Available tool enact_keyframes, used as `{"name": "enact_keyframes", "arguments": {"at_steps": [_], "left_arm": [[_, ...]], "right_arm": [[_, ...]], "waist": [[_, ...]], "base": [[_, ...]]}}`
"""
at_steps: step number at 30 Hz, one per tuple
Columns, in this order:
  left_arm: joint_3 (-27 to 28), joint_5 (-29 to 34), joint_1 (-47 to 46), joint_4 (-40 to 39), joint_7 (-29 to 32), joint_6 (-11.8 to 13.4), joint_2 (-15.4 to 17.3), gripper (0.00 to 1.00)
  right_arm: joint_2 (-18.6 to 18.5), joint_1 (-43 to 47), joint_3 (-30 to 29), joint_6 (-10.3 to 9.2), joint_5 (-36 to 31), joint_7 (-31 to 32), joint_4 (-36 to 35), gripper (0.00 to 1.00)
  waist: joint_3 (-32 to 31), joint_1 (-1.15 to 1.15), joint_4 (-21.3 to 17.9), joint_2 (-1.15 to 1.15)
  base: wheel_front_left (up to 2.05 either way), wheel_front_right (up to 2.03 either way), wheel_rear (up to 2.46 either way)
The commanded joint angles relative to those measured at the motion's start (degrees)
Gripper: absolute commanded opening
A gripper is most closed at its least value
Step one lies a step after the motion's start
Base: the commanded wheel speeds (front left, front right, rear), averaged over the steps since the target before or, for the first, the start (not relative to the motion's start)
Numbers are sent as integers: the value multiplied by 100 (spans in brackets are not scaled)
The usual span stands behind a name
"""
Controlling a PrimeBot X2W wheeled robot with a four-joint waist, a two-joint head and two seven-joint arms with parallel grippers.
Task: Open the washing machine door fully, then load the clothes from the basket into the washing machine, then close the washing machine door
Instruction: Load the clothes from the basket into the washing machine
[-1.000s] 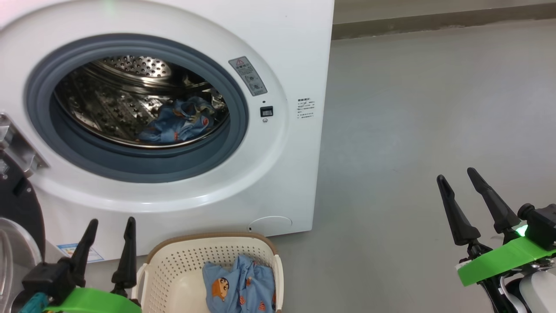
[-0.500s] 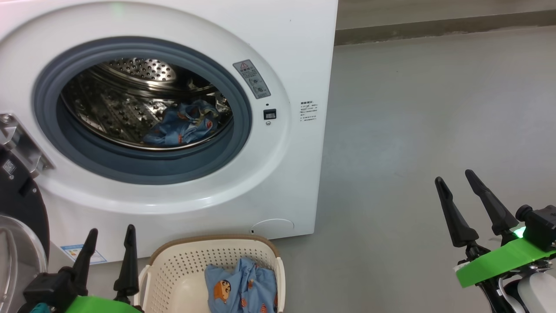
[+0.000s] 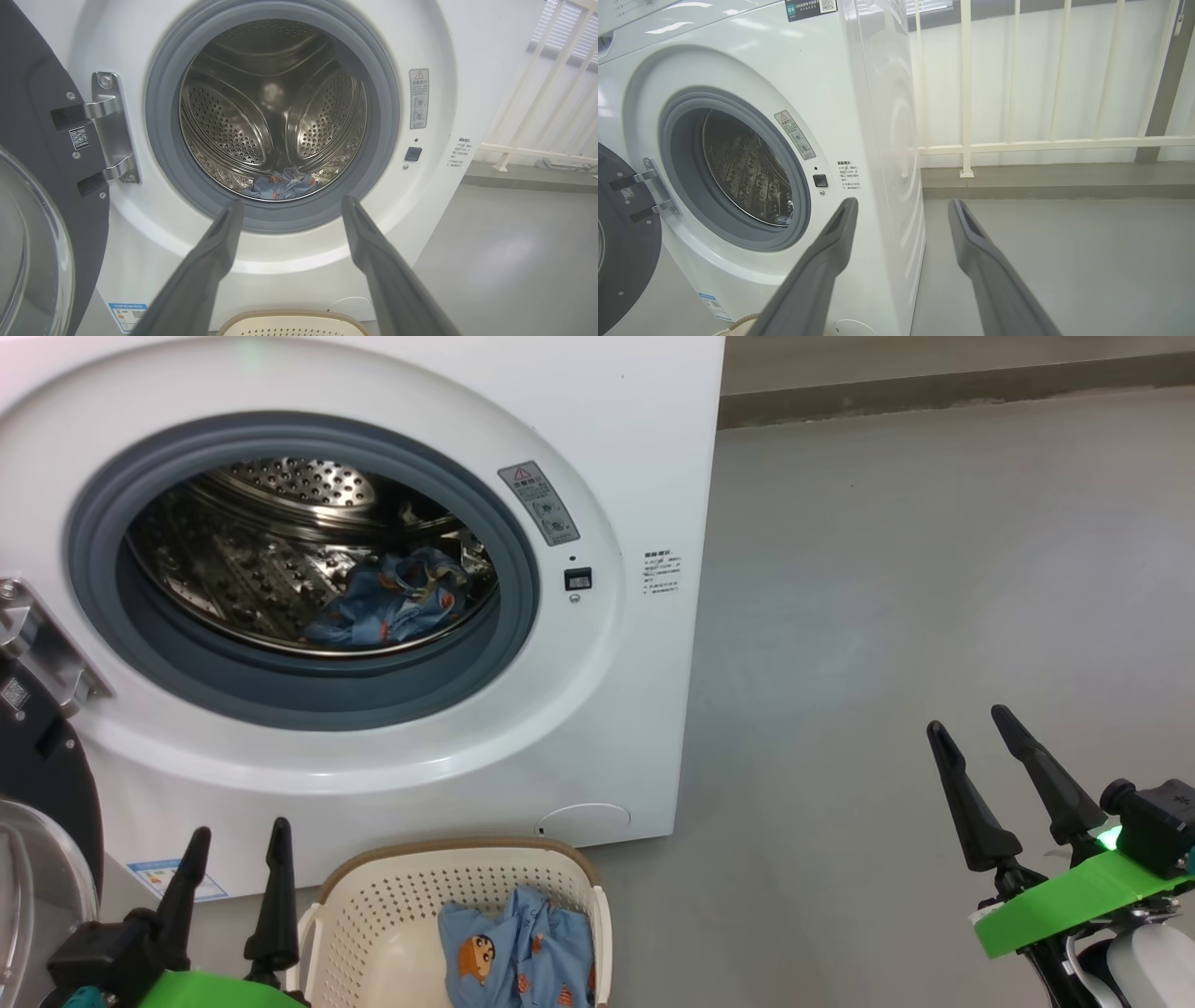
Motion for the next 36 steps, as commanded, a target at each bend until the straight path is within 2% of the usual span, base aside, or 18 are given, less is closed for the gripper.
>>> {"name": "enact_keyframes", "arguments": {"at_steps": [1,28,36], "left_arm": [[205,-39,-145,-201,-37,39,128,100],[105,-104,-176,-176,5,81,165,100],[-9,-108,-254,-83,107,68,163,100]], "right_arm": [[-132,-9,59,25,69,-46,-112,100],[-119,-49,73,25,65,-46,-95,100],[-79,-124,104,25,65,-46,-126,100]], "waist": [[-2,0,-2,0],[94,0,-96,0],[368,0,-244,0]], "base": [[0,0,0],[0,0,0],[0,0,0]]}}
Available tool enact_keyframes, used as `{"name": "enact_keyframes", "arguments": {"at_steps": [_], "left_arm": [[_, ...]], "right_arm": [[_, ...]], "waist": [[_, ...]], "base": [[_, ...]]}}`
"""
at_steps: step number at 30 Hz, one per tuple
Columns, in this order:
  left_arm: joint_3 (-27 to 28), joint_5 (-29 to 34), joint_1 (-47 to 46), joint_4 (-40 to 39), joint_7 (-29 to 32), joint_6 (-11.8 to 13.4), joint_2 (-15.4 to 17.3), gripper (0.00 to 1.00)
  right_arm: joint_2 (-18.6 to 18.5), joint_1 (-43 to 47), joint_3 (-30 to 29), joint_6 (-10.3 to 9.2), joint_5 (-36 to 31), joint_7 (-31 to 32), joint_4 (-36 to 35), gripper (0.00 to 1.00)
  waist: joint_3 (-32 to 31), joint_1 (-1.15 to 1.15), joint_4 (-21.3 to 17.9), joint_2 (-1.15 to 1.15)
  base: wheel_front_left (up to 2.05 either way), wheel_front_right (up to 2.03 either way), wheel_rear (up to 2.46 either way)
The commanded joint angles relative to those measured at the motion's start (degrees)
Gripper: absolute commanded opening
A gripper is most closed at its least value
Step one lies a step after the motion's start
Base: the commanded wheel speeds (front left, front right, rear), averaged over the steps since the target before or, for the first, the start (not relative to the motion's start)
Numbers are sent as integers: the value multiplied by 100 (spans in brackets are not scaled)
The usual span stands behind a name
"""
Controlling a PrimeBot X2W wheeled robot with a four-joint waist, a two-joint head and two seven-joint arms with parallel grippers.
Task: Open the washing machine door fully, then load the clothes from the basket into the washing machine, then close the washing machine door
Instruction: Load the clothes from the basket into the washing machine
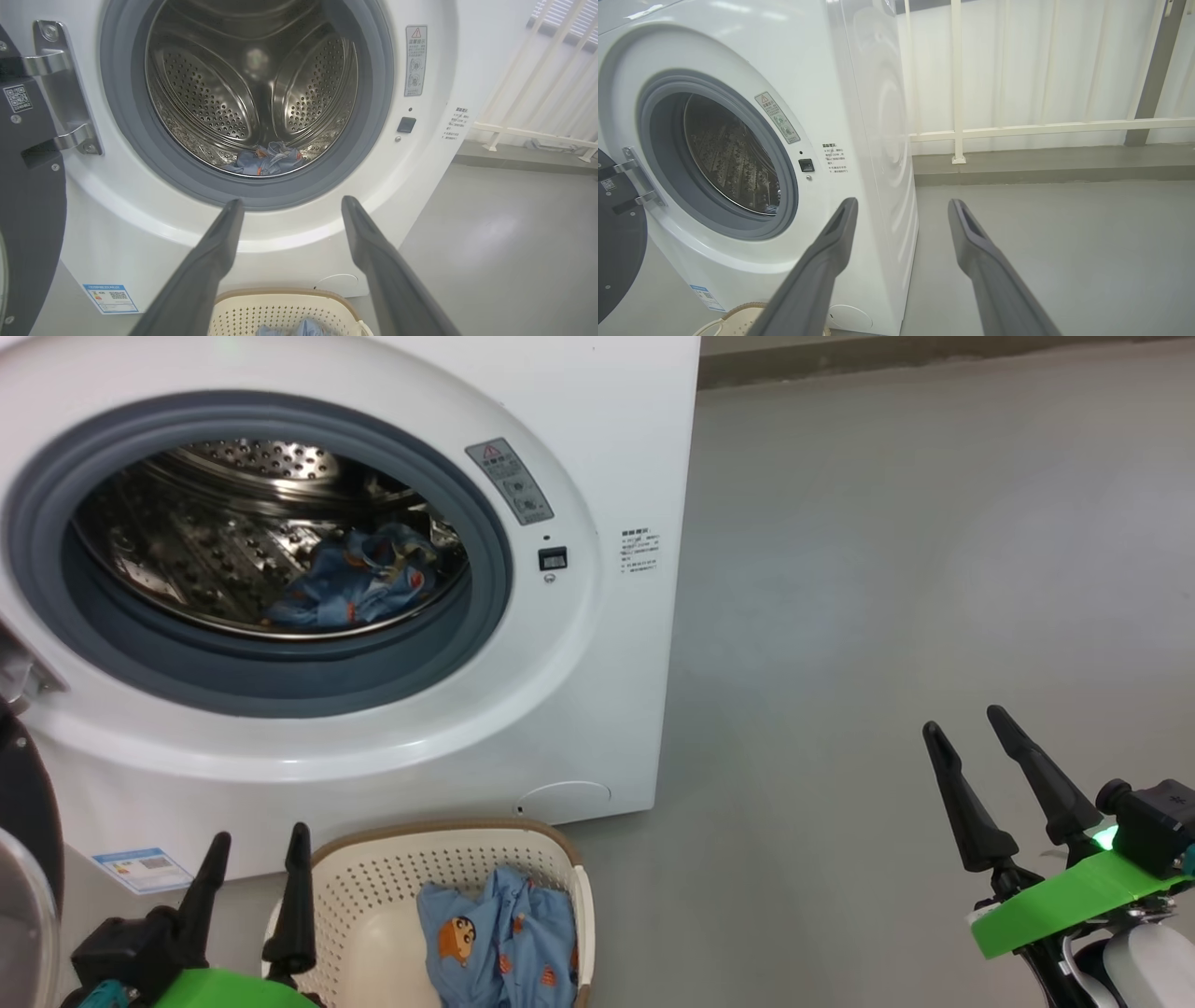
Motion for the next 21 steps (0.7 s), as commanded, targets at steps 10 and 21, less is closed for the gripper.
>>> {"name": "enact_keyframes", "arguments": {"at_steps": [10,21], "left_arm": [[-58,46,-600,451,201,-142,171,100],[-357,85,-1424,1536,381,-516,126,100]], "right_arm": [[64,-220,-43,25,27,-46,-152,100],[202,-461,-159,25,-51,-46,-234,100]], "waist": [[677,0,-205,0],[1565,0,-377,0]], "base": [[0,0,0],[0,0,0]]}}
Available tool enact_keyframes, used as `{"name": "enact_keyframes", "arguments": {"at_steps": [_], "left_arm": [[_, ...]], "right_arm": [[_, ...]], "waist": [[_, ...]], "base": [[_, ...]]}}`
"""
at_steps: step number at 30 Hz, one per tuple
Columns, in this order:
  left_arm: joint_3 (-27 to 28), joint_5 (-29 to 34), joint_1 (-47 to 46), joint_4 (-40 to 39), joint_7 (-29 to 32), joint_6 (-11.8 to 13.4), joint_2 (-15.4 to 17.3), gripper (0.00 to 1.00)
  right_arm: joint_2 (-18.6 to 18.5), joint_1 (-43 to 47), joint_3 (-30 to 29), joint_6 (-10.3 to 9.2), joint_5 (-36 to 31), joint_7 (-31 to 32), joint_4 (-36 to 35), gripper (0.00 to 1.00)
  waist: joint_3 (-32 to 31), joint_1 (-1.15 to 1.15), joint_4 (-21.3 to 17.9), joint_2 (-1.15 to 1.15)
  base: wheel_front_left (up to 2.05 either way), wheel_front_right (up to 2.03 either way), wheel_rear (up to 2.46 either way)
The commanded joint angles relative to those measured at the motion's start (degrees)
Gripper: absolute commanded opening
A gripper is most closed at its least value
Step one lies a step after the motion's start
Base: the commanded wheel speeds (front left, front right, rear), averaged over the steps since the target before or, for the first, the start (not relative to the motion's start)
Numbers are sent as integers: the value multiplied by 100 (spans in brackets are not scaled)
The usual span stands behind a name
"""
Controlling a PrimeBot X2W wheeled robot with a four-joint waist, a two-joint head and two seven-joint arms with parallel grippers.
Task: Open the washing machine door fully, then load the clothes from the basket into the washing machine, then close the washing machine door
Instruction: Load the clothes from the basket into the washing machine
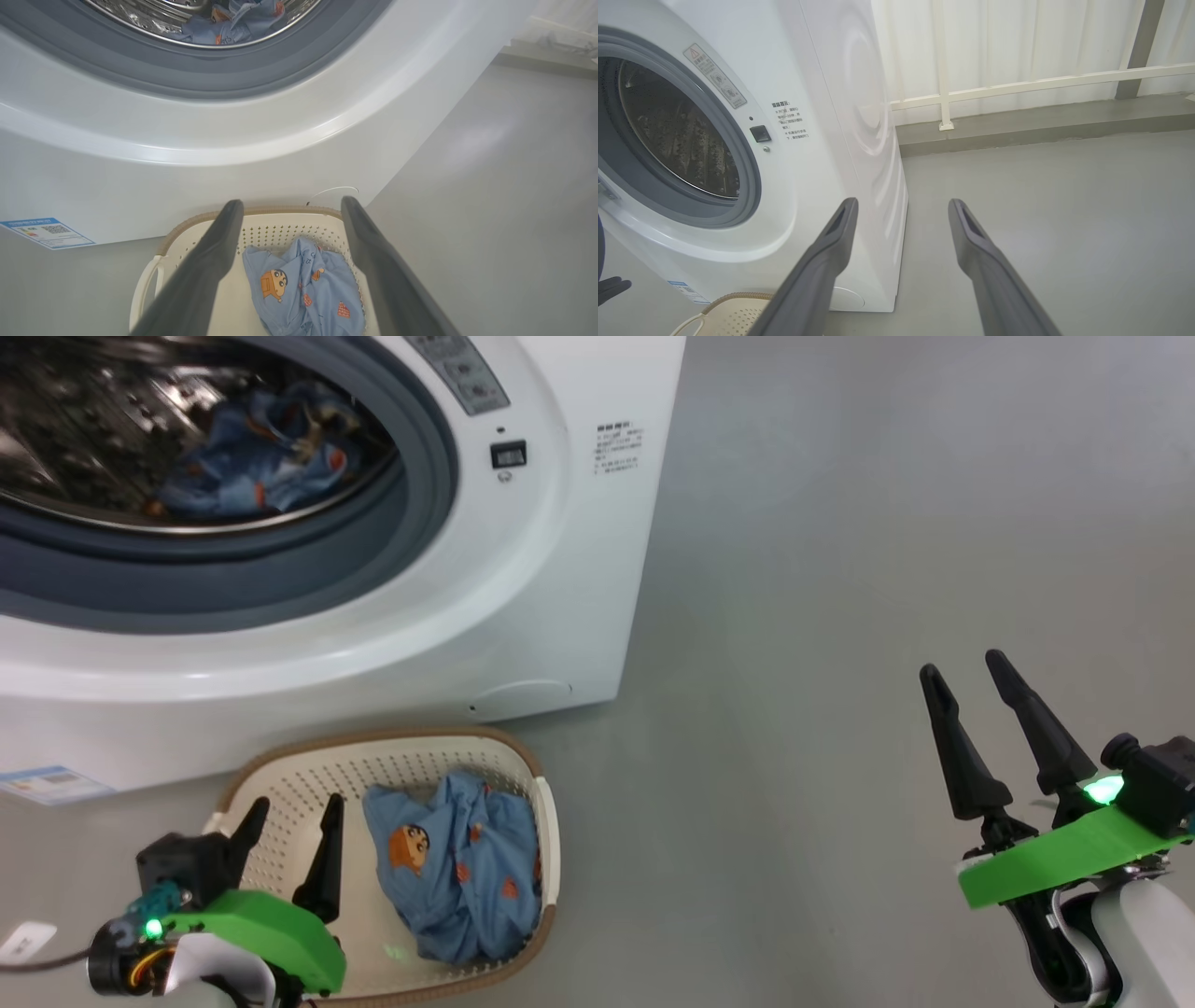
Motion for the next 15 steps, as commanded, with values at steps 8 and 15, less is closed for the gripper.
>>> {"name": "enact_keyframes", "arguments": {"at_steps": [8,15], "left_arm": [[-68,103,-925,1064,124,-348,110,100],[-203,164,-1437,1746,134,-476,63,100]], "right_arm": [[65,-352,41,26,-77,-46,-204,100],[197,-575,67,26,-117,-46,-251,100]], "waist": [[979,-1,-256,0],[1457,-1,-344,0]], "base": [[0,0,0],[0,0,0]]}}
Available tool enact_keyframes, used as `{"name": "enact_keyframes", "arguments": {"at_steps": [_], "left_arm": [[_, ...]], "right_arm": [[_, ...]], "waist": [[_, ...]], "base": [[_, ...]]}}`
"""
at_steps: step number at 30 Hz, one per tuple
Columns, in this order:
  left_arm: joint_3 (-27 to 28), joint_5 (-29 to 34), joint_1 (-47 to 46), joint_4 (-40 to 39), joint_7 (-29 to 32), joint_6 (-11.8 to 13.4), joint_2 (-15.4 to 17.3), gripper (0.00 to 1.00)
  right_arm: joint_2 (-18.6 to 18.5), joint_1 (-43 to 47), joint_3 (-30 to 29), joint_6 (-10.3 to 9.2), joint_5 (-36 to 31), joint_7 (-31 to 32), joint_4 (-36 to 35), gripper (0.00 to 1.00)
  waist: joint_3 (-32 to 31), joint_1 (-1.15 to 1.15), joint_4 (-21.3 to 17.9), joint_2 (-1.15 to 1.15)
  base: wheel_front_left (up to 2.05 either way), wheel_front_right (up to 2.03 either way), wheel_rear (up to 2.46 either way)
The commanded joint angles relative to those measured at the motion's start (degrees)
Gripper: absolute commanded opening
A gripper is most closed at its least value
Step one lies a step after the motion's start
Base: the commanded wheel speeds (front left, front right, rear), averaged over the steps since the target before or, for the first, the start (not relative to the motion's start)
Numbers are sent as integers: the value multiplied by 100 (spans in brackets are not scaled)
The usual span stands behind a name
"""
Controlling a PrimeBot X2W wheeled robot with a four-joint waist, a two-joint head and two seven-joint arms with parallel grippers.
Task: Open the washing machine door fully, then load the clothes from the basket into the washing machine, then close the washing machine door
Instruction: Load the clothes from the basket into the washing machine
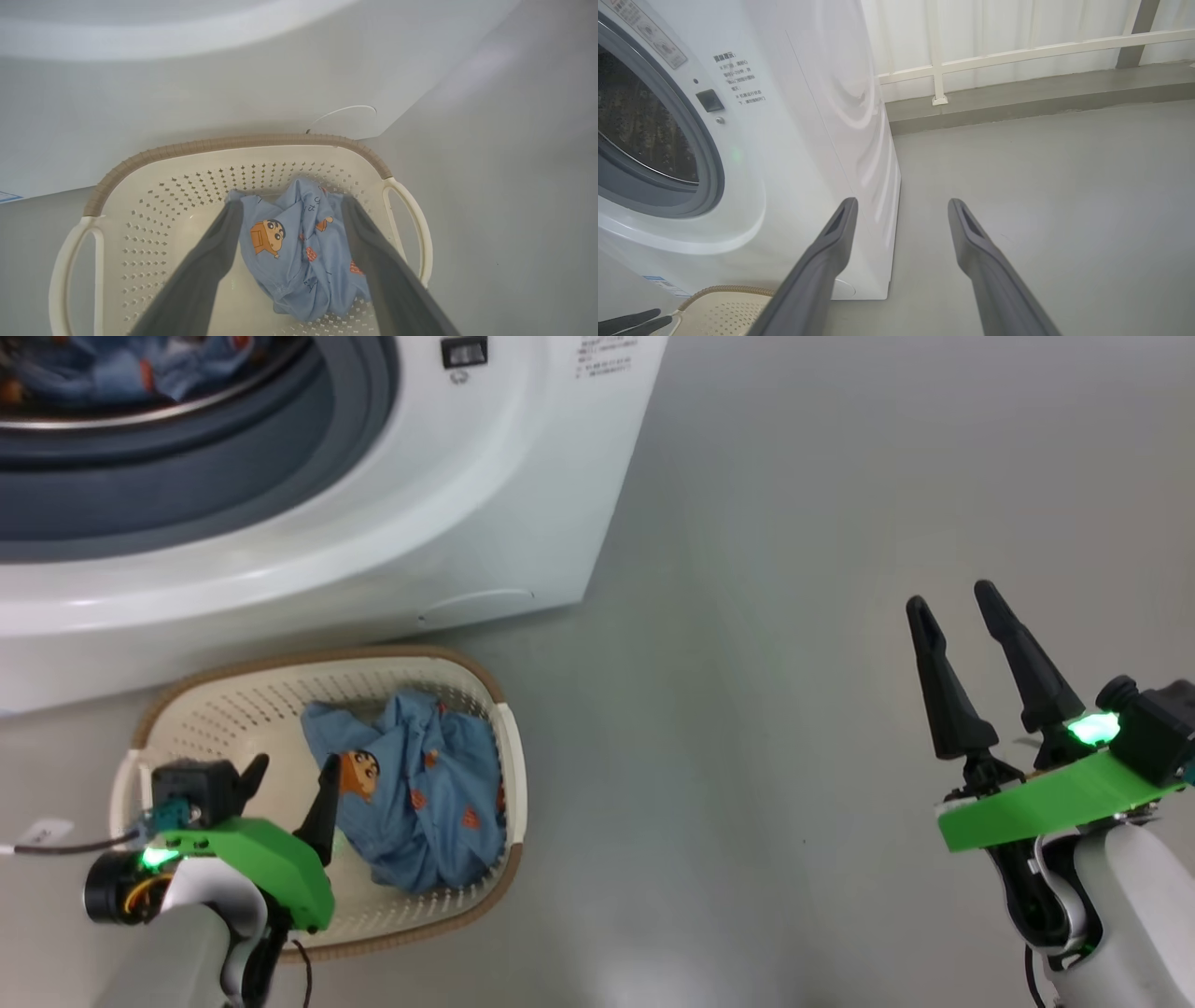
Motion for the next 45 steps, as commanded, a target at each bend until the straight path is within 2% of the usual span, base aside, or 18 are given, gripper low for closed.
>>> {"name": "enact_keyframes", "arguments": {"at_steps": [1,14,27,45], "left_arm": [[134,91,-189,41,-29,-48,126,100],[-287,250,-1216,1158,52,-258,36,100],[-636,248,-2163,2049,402,-326,47,100],[-1005,38,-2924,2660,852,-334,126,100]], "right_arm": [[-31,-66,75,26,-68,-46,-141,100],[298,-439,178,26,7,-46,-49,100],[542,-768,304,26,-9,-46,-84,100],[739,-996,421,26,-46,-46,-180,100]], "waist": [[395,-1,-131,0],[1299,-1,-298,0],[2170,-1,-462,0],[2742,-1,-798,0]], "base": [[0,0,0],[0,0,0],[0,0,0],[0,0,0]]}}
